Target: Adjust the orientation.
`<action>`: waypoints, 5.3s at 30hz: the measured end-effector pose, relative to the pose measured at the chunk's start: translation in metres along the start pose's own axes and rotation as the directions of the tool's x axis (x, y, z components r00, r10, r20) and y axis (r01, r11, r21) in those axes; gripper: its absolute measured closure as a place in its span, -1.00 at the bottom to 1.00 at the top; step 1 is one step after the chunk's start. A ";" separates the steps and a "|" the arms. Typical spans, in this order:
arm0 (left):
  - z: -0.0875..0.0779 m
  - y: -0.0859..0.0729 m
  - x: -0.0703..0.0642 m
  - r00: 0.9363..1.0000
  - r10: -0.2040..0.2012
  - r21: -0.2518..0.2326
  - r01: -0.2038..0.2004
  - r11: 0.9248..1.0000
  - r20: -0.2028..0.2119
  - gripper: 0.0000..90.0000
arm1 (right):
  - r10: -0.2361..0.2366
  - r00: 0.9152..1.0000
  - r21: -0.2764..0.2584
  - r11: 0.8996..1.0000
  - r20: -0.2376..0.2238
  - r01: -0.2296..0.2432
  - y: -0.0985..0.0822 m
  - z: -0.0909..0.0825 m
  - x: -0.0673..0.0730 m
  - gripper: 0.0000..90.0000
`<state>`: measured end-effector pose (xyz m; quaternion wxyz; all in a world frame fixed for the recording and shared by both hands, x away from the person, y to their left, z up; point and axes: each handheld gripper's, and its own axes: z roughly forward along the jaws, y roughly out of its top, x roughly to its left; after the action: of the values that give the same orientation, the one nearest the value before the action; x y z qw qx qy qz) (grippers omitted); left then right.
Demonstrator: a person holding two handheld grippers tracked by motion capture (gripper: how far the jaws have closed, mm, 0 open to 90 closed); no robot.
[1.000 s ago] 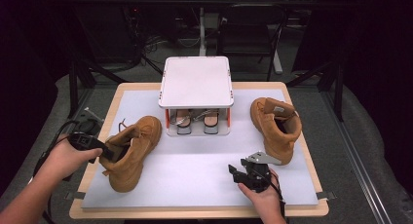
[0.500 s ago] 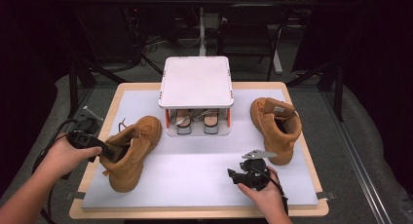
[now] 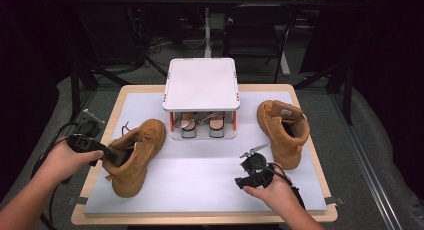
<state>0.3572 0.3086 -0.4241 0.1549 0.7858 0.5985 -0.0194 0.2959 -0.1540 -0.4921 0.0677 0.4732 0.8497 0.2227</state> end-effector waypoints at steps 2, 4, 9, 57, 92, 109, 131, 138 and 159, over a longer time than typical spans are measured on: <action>0.001 0.000 0.000 1.000 0.003 -0.003 -0.003 1.000 -0.002 0.27 | 0.011 1.000 0.047 0.999 -0.007 -0.011 0.004 -0.003 -0.002 0.01; 0.002 0.000 0.000 1.000 0.003 -0.002 -0.003 1.000 0.002 0.27 | 0.009 1.000 0.080 0.997 0.013 -0.010 0.006 -0.005 -0.004 0.01; 0.002 -0.001 0.000 1.000 0.012 -0.011 -0.012 1.000 0.003 0.27 | -0.004 0.999 0.142 0.990 0.035 -0.001 0.012 -0.012 -0.009 0.02; 0.005 0.002 -0.007 0.999 0.034 0.013 -0.034 0.999 -0.002 0.28 | 0.130 0.962 0.154 0.973 0.240 -0.170 0.087 -0.108 -0.100 0.14; 0.010 0.002 -0.006 0.999 0.033 0.023 -0.034 0.999 0.004 0.30 | 0.110 0.966 0.236 0.957 0.233 -0.166 0.083 -0.060 -0.122 0.46; 0.015 0.002 -0.005 0.999 0.033 0.028 -0.033 0.999 0.010 0.31 | 0.126 0.959 0.228 0.956 0.256 -0.186 0.093 -0.039 -0.122 0.66; 0.014 0.002 -0.005 0.999 0.035 0.025 -0.035 0.999 0.010 0.34 | 0.003 0.986 0.243 0.969 0.169 -0.044 0.070 -0.048 -0.074 0.76; 0.015 0.002 -0.004 0.999 0.035 0.022 -0.035 0.999 0.008 0.34 | -0.064 0.989 0.269 0.963 0.134 0.026 0.055 -0.054 -0.056 0.76; 0.013 0.002 -0.005 0.999 0.038 0.023 -0.039 0.999 0.004 0.34 | -0.082 0.988 0.266 0.963 0.128 0.045 0.038 -0.060 -0.048 0.70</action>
<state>0.3600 0.2996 -0.4349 0.1472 0.7989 0.5827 -0.0251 0.3319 -0.1958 -0.4267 0.0701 0.4647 0.8797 0.0730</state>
